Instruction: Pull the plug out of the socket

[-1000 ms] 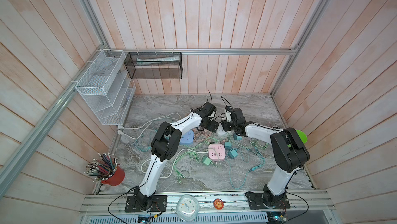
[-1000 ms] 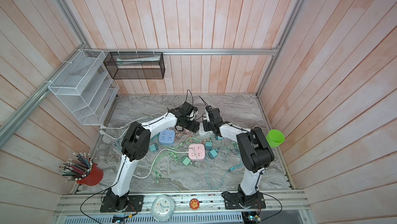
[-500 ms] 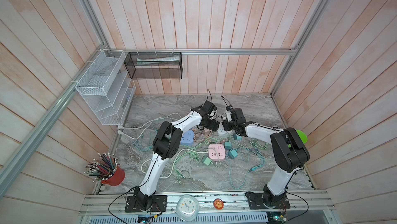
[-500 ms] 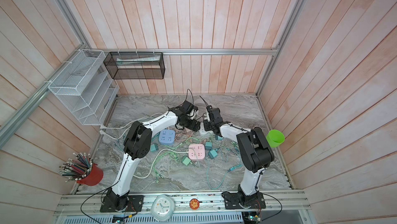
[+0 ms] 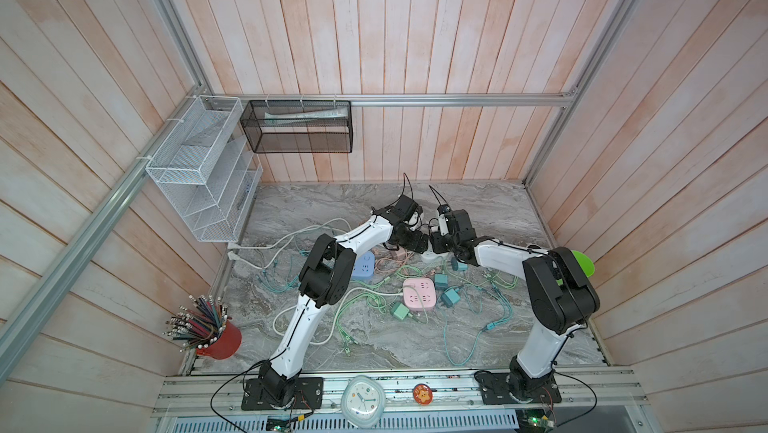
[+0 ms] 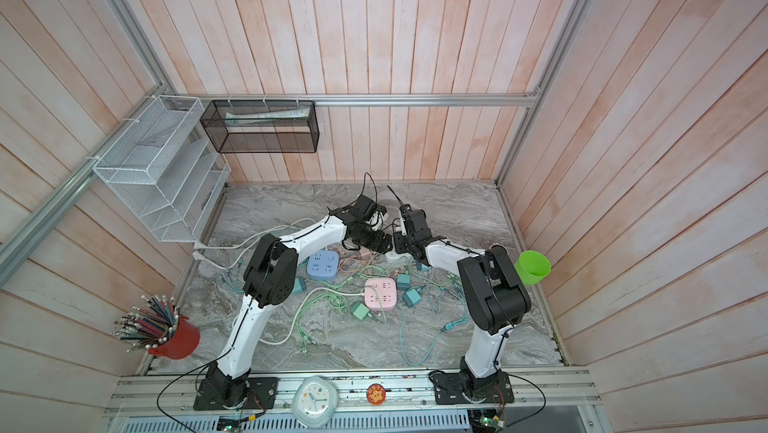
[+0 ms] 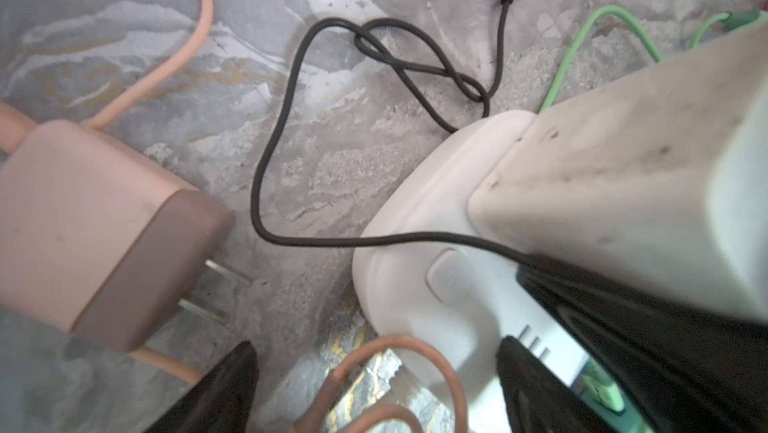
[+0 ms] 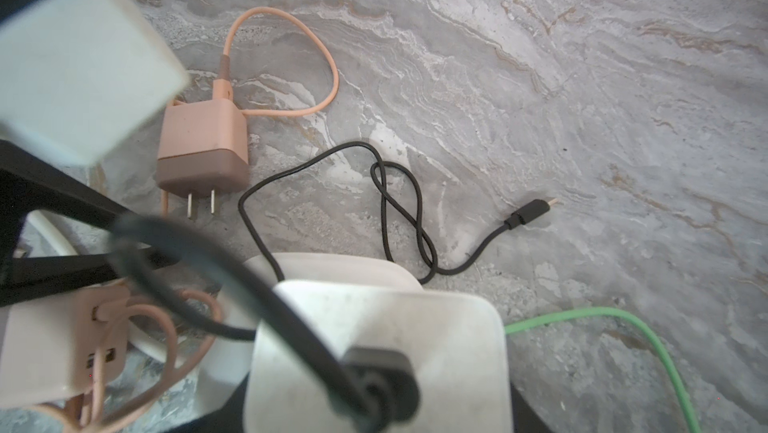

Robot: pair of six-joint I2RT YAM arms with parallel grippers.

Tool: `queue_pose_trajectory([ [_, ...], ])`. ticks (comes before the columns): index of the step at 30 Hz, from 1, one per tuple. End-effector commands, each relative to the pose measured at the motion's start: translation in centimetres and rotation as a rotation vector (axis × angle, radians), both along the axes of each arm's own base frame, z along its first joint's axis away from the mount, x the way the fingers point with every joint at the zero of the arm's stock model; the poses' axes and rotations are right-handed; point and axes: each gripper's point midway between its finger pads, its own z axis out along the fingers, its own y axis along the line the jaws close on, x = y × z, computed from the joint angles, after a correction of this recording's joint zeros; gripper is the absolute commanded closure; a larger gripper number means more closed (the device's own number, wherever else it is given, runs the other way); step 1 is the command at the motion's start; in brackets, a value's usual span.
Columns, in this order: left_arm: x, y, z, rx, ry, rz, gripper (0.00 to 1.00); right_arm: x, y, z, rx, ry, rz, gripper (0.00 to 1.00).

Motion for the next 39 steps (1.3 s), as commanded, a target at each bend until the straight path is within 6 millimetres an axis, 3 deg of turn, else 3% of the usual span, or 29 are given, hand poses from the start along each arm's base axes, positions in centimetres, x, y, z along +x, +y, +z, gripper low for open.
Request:
queue_pose_trajectory([
  [1,-2.3,2.0,-5.9,0.143,0.103,-0.006,0.10,0.0,1.1,1.7,0.051,-0.024,0.019,0.67],
  [9,-3.3,3.3,-8.5,0.218,0.147,-0.024,0.10,0.5,1.5,3.0,0.018,-0.045,0.061,0.69],
  [14,-3.7,4.1,-10.1,0.229,0.183,-0.013,0.10,0.4,1.8,2.6,-0.075,-0.034,0.082,0.71],
  [21,-3.8,4.7,-10.6,0.245,0.186,-0.010,0.10,0.6,1.5,2.8,-0.089,-0.040,0.043,0.74],
  [31,-3.8,5.4,-10.9,0.276,0.179,-0.005,0.10,1.8,2.1,5.0,0.079,-0.027,0.006,0.77],
  [39,-3.7,5.6,-11.0,0.292,0.170,-0.008,0.11,1.5,2.5,3.5,-0.061,0.003,0.025,0.79],
])
